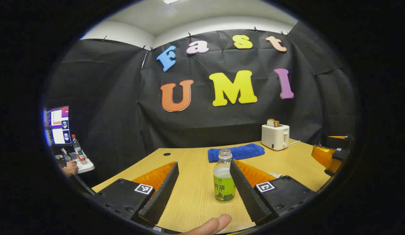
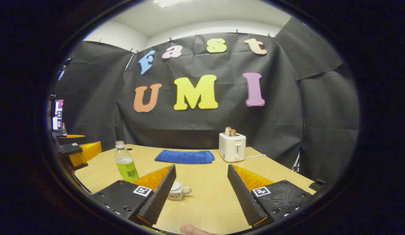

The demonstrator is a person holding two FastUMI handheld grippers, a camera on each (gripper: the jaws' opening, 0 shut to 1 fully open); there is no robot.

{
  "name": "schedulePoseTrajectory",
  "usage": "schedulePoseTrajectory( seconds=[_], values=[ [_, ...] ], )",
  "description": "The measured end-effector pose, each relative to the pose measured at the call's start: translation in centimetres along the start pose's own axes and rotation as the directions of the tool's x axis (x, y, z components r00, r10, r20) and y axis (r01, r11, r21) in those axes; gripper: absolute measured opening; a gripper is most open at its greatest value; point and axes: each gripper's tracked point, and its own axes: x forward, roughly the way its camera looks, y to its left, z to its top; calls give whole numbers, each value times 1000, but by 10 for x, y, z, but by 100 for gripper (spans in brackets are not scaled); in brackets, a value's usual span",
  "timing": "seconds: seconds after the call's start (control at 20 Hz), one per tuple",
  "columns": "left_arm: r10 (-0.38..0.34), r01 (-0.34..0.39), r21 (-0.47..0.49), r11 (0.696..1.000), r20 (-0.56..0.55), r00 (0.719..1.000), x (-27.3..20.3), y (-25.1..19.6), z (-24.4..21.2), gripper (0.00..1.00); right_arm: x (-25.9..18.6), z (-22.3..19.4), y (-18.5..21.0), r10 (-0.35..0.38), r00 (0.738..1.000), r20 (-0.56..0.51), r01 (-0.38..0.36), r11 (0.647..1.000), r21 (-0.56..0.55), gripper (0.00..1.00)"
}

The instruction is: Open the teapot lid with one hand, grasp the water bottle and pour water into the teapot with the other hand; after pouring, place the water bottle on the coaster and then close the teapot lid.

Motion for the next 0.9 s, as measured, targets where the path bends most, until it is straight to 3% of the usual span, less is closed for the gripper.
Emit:
schedulePoseTrajectory(
  seconds=[0.05, 0.9],
  values=[
    [-2, 2, 1, 1000, 2, 1000, 0, -1, 1, 98, 0, 1, 1, 2, 1000, 2, -2, 1000, -1, 95],
    [2, -3, -5, 1000, -26, 1000, 6, 5, -10, 98, 21, -13, 25, 26, 1000, -18, -27, 998, -62, 95]
  ],
)
